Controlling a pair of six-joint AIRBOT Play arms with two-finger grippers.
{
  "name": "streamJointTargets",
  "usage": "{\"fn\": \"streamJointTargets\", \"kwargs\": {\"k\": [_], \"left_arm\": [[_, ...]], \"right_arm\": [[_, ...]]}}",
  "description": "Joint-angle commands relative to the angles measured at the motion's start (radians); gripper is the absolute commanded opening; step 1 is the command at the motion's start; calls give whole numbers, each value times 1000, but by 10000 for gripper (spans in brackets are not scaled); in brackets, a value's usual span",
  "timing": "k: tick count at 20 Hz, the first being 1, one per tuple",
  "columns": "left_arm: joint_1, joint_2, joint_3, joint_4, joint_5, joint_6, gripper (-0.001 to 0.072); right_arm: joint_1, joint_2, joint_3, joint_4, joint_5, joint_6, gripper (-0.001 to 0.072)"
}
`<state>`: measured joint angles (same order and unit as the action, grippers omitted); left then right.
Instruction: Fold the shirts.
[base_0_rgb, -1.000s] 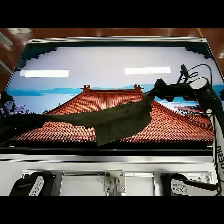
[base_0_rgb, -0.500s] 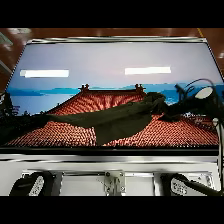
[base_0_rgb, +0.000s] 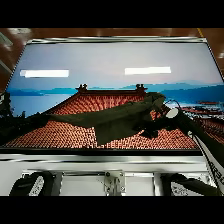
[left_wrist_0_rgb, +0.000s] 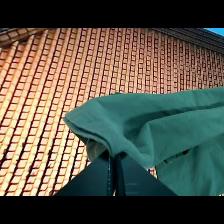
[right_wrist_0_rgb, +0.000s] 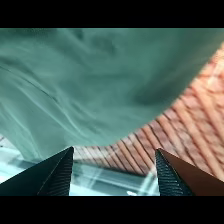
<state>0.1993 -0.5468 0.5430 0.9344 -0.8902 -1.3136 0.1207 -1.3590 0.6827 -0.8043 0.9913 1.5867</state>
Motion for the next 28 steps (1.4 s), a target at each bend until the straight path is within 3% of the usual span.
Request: {"fn": "streamJointTargets", "kwargs": {"k": [1,7,8,9,10,14,16,19,22,28], "left_arm": [[0,1,0,-1,0,0,38],[0,1,0,-1,1,0,39],[0,1,0,-1,1,0,38],[0,1,0,-1,1,0,39],[0,1,0,0,2,2,38],[11,1,45,8,34,4,38],[38,1,151,18,33,4,38],[81,1,439,18,24,4,38],[108,1,771,18,22,4,38],[114,6,1186,24,-14,-24,38]], "right_arm": [[72,-28,-14,87,-129,18,638],[153,-58,-14,174,-216,54,635],[159,-68,-14,192,-214,50,547],[159,-69,-13,203,-211,47,222],[156,-63,-9,215,-206,39,73],[113,74,101,201,-106,-198,64],[54,203,226,118,-8,-242,64],[-65,414,476,-62,87,-247,64],[-183,591,770,-245,78,-185,64],[-282,719,1152,-472,152,-113,64]]}}
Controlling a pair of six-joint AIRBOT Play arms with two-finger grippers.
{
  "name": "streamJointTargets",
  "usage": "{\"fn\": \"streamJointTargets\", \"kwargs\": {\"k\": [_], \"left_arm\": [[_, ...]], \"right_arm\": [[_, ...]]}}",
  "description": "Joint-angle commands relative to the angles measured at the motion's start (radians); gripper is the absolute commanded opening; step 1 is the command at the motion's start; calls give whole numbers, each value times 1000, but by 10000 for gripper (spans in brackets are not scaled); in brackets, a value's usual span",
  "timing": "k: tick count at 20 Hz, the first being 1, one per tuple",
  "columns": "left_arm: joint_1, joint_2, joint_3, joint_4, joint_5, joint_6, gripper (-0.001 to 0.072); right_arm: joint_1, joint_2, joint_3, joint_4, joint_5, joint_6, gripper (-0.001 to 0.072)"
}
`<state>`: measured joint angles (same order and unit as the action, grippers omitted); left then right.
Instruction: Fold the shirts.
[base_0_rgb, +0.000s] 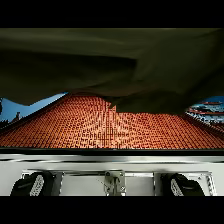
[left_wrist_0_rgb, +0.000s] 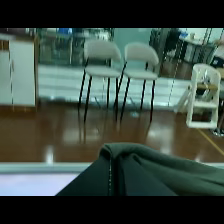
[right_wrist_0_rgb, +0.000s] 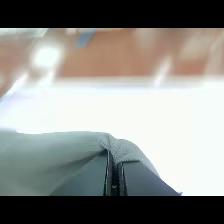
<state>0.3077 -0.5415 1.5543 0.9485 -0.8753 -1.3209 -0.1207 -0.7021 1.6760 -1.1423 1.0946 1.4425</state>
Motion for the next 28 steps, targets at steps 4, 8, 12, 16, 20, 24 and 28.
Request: {"fn": "streamJointTargets", "kwargs": {"k": [4,8,12,16,20,24,28], "left_arm": [[6,36,213,194,-227,-89,38],[6,26,167,294,-483,-97,38],[6,18,-71,328,-505,-94,38],[6,-84,-325,386,-450,-93,38],[5,-314,-396,381,-285,-94,38],[3,-548,-396,293,-121,-94,38],[3,-746,-396,147,-93,-94,39]], "right_arm": [[-40,85,201,-206,184,51,64],[-40,36,200,-207,336,51,64],[-40,-148,190,-212,607,82,64],[-40,-366,50,-181,499,93,64],[-39,-634,-26,-37,218,117,64],[-39,-845,-27,200,-43,117,65],[-14,-995,-27,242,-77,122,65]]}}
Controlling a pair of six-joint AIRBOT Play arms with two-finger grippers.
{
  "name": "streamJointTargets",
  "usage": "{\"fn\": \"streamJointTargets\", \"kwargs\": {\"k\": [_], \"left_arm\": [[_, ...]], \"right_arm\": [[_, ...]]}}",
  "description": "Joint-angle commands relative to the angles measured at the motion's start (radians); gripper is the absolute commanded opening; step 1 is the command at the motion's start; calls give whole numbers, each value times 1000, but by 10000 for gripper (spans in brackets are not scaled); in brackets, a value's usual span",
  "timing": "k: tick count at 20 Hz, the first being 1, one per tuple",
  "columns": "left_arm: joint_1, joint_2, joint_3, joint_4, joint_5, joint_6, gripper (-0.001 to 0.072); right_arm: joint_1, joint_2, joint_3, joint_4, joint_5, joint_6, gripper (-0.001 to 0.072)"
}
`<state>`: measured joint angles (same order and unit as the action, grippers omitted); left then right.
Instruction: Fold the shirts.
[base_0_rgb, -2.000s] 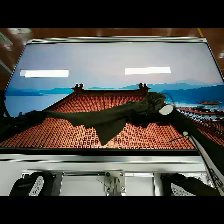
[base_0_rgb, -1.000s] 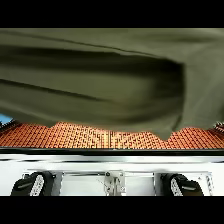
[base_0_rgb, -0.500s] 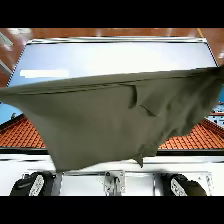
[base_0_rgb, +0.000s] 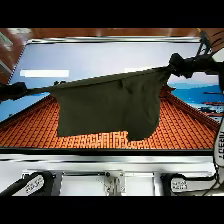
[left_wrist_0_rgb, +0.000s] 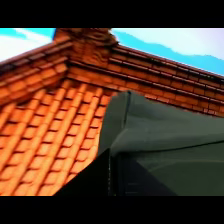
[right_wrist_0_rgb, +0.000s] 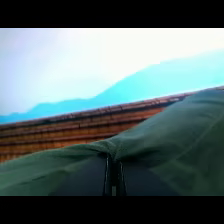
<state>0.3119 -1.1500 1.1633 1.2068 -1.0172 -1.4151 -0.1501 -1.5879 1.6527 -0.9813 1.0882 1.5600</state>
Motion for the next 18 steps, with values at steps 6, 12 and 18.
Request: {"fn": "streamJointTargets", "kwargs": {"k": [6,12,18], "left_arm": [[-13,-294,4,-204,-15,0,406],[161,-268,91,117,-491,11,611],[264,-217,-290,-112,-382,100,712]], "right_arm": [[95,-211,1,66,-77,3,464],[-60,-82,65,-260,353,-78,635],[-210,-10,-251,-138,435,-80,636]]}}
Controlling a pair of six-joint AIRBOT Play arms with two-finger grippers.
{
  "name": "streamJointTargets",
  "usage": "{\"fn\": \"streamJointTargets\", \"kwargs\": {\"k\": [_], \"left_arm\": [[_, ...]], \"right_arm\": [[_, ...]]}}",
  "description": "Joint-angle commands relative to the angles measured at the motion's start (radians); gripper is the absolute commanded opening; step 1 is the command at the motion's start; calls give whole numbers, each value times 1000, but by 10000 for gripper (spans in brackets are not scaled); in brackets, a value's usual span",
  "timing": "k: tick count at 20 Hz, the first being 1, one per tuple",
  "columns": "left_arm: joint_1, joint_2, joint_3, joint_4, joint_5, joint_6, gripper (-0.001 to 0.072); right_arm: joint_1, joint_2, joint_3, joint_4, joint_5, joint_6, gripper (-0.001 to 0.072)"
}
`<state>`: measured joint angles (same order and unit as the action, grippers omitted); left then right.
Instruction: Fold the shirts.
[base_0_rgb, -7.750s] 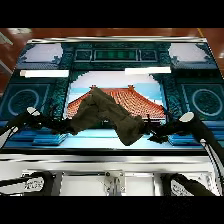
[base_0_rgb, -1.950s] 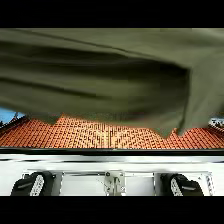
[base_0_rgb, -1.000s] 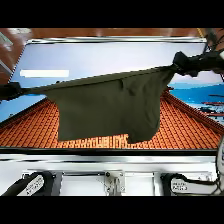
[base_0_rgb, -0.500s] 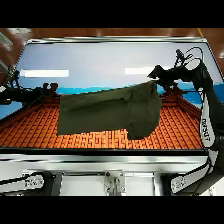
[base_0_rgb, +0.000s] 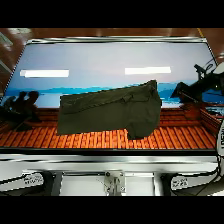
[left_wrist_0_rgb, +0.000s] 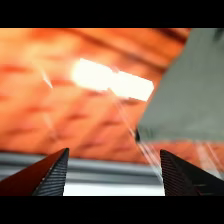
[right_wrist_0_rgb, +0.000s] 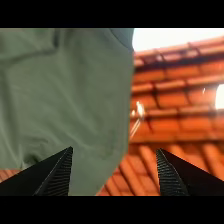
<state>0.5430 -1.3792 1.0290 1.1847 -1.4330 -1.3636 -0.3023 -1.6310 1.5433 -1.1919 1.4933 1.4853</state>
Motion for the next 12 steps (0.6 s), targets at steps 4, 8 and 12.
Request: {"fn": "streamJointTargets", "kwargs": {"k": [4,8,12], "left_arm": [[-4,4,-320,-183,232,55,712],[-32,-27,-331,-247,315,64,712],[-66,-69,-331,-294,334,81,711]], "right_arm": [[-38,34,-263,167,-82,-27,636],[-25,34,-264,166,-127,-27,636],[-25,34,-264,164,-127,-28,636]]}}
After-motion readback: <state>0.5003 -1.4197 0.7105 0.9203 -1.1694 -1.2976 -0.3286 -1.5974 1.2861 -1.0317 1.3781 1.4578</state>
